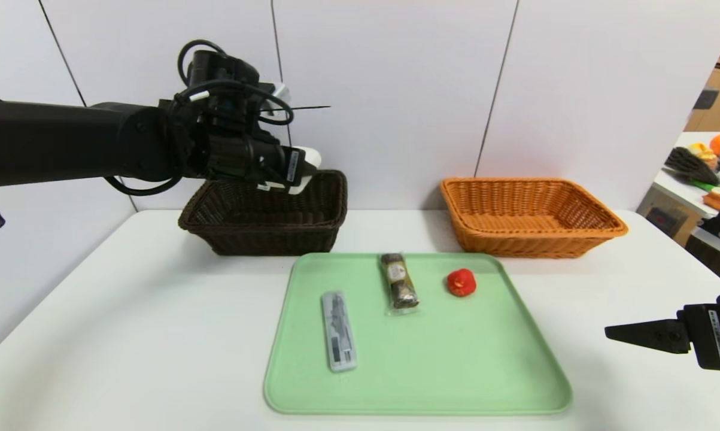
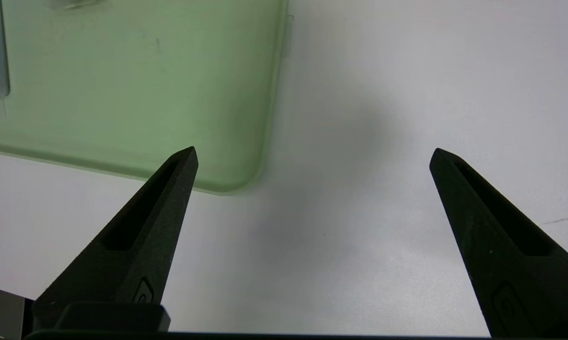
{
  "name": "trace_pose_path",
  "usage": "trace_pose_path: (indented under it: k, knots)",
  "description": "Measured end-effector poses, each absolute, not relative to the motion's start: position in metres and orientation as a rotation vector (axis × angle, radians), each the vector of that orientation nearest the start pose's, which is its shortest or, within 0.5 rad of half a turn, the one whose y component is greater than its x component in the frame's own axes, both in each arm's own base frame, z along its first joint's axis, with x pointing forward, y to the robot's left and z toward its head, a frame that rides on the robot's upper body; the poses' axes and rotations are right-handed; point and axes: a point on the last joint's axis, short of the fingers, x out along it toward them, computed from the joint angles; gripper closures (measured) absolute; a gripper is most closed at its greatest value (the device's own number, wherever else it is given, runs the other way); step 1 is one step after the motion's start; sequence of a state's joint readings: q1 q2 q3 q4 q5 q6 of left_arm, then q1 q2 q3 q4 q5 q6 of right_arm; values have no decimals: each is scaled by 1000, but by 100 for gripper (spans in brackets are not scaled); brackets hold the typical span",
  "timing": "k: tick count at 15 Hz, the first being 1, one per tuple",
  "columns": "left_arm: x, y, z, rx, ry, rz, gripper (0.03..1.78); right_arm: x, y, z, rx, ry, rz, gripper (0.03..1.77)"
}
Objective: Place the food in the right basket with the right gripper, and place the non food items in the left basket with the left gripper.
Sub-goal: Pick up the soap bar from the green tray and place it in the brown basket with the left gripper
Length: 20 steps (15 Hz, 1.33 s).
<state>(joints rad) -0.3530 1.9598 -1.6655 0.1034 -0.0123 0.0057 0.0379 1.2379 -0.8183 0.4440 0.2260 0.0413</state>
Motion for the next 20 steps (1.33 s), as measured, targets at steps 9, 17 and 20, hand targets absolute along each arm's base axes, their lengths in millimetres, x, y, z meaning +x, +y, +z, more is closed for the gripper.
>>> trace_pose_path:
  k: [9, 17, 20]
  knots:
    - [433, -93, 211, 31, 518, -214, 83, 156, 11, 198, 124, 890, 230, 10]
    - [459, -91, 178, 1, 583, -186, 83, 156, 11, 196, 125, 896, 229, 10]
    - [462, -92, 171, -2, 596, -185, 83, 157, 11, 196, 125, 899, 229, 10]
